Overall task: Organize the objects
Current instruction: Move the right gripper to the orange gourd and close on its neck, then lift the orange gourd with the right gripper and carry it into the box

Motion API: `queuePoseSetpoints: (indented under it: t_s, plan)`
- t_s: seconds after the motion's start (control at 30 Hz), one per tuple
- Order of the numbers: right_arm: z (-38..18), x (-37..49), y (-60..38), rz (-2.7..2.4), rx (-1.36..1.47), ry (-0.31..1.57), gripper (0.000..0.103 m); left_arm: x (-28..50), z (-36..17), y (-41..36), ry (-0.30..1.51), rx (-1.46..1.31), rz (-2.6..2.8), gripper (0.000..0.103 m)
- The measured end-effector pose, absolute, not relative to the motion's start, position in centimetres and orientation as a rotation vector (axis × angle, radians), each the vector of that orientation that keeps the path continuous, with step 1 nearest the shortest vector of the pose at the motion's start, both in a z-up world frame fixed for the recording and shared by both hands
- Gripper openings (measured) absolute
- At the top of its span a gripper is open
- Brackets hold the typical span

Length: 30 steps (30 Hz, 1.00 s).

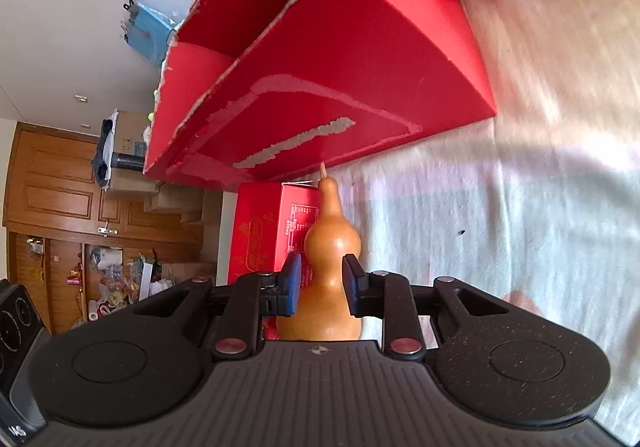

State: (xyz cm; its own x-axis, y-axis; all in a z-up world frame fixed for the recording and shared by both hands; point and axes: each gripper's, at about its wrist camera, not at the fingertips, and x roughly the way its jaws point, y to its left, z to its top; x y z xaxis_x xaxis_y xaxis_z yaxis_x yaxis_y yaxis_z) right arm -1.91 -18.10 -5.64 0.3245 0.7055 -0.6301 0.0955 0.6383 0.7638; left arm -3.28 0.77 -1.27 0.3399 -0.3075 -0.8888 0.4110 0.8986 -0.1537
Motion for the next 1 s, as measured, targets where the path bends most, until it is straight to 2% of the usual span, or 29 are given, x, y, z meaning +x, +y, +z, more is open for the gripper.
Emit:
queuePoseSetpoints:
  t_s: [0.13, 0.33, 0.57, 0.77, 1.0]
  plan:
    - [-6.1, -1.5, -17.9, 0.476, 0.807, 1.213, 0.03, -3.1, -2.6, -0.2, 1.157, 0.096, -0.502, 0.074]
    - [-6.7, -1.0, -17.6, 0.482, 0.784, 1.232, 0.036, -2.5, -4.0, -0.8, 1.18, 0.102, -0.518, 0.075]
    - [-7.7, -0.5, -17.8, 0.532, 0.757, 1.264, 0.037, -1.7, -5.7, -0.8, 1.224, 0.064, -0.536, 0.077]
    - [-8.5, -0.3, -18.4, 0.54, 0.794, 1.276, 0.046, -1.2, -7.0, -0.5, 1.262, 0.032, -0.545, 0.078]
    - [-8.7, -0.4, -19.5, 0.569, 0.782, 1.274, 0.041, -0.7, -7.7, -0.4, 1.26, 0.042, -0.605, 0.078]
